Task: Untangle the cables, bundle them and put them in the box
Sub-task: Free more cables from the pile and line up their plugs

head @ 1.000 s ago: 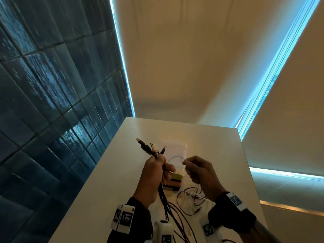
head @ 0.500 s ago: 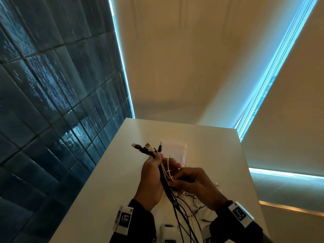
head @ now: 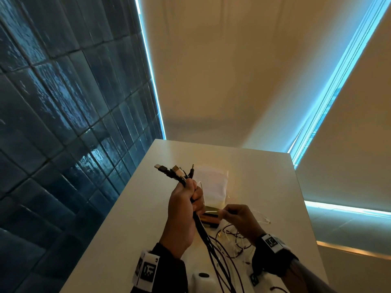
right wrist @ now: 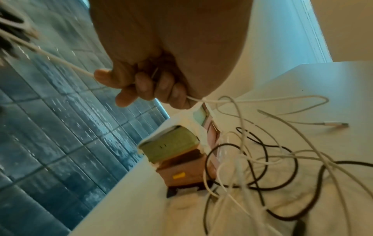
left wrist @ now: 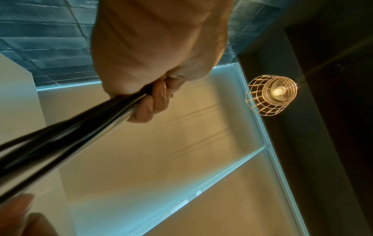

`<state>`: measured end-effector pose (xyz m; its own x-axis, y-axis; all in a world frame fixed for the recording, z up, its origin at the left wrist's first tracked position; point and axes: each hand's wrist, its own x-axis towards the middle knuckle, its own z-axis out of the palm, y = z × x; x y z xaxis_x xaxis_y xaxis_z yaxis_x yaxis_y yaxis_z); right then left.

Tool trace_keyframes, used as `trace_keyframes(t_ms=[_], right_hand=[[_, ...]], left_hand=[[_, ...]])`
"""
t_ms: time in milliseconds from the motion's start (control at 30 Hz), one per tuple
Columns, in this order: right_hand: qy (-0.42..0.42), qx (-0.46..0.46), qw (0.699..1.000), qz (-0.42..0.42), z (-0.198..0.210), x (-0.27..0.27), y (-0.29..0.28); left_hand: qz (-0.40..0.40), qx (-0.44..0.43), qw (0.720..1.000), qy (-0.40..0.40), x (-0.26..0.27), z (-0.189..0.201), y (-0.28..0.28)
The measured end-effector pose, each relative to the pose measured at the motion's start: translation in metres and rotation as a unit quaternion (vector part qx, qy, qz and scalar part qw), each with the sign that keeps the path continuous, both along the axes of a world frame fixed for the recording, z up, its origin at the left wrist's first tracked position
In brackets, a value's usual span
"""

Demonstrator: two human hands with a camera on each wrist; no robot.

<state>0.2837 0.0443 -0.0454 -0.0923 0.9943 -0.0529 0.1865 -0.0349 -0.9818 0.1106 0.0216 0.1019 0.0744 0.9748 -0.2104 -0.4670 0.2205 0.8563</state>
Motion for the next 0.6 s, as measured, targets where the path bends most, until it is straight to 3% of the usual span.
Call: trace_keyframes(t_ms=[267, 400, 467, 600], right_hand=[[-0.09, -0.077, 0.993, 0.001, -0.049, 0.022, 0.006], [-0.158, -0.119, 0.978, -0.063, -0.051, 0.038, 0.009], [-0.105, -0.128, 0.981, -0.104, -0.028, 0.034, 0.012], [0.122, -0.089, 0.984, -0.097, 0.037, 0.014, 0.007]], left_hand=[[0.015, 0.001, 1.0, 0.003, -0.012, 0.003, -0.004], [0.017, 0.002, 0.999, 0.042, -0.014, 0.005, -0.005], [0.018, -0.012, 0.998, 0.059, -0.013, 0.002, -0.002], [0.027, -0.057, 0.995, 0.079, -0.005, -0.004, 0.003]])
